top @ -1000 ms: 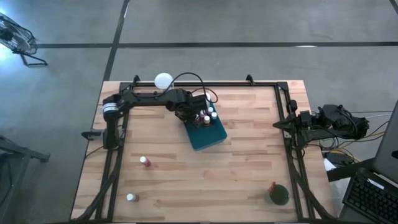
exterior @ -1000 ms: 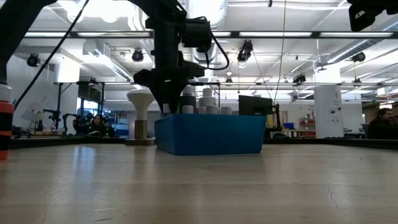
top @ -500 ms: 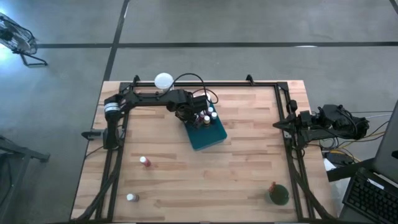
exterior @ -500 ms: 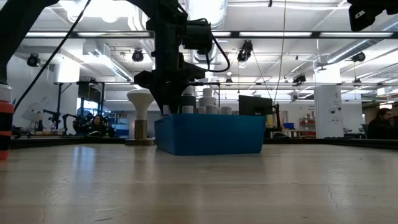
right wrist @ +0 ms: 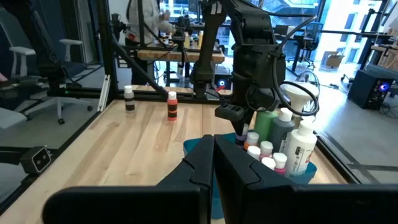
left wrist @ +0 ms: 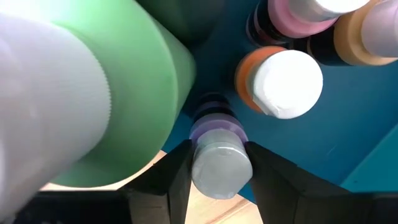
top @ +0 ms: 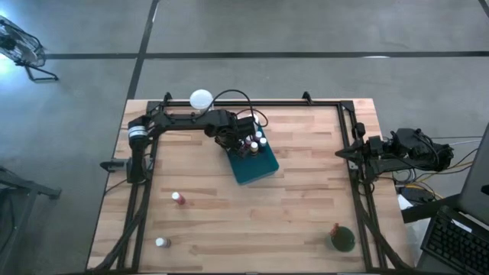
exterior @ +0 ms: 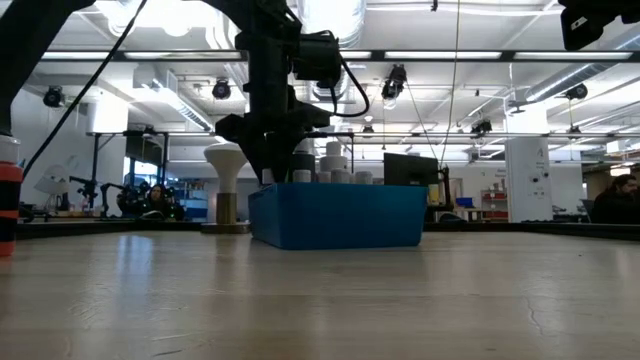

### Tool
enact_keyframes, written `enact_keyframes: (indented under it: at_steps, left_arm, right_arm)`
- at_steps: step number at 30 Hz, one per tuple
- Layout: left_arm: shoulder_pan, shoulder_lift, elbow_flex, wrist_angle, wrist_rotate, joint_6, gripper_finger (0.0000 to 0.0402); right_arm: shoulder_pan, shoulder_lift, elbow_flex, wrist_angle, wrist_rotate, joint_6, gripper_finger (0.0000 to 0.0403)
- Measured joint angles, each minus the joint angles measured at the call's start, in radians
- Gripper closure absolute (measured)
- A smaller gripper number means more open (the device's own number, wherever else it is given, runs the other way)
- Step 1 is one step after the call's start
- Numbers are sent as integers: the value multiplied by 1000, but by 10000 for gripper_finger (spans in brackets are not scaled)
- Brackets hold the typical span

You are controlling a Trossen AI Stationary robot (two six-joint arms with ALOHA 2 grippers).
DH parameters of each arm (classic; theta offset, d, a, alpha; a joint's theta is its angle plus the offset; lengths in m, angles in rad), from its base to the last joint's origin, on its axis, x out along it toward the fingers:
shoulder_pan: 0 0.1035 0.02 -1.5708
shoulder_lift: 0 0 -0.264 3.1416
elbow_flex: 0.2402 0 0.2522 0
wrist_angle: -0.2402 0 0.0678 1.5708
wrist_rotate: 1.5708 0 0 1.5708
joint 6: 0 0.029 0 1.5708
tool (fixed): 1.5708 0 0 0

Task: Pick & Place Paint Supplies
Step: Put the purple paint bottle into the blue bin, then put the orange paint bottle into the blue bin aligned with the other orange paint bottle

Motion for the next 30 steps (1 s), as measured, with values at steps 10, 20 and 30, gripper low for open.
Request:
enact_keyframes:
  at_steps: [10, 20, 30]
  left_arm:
    - [5, 0, 0, -2, -1, 2, 224]
    - [7, -14, -1, -2, 0, 15, 180]
    - [9, -67, -1, -128, 25, 2, 181]
  right_arm:
    - [0, 0, 0, 0, 0, 0, 394]
    - [0, 0, 0, 0, 0, 0, 394]
    - [0, 0, 0, 0, 0, 0, 394]
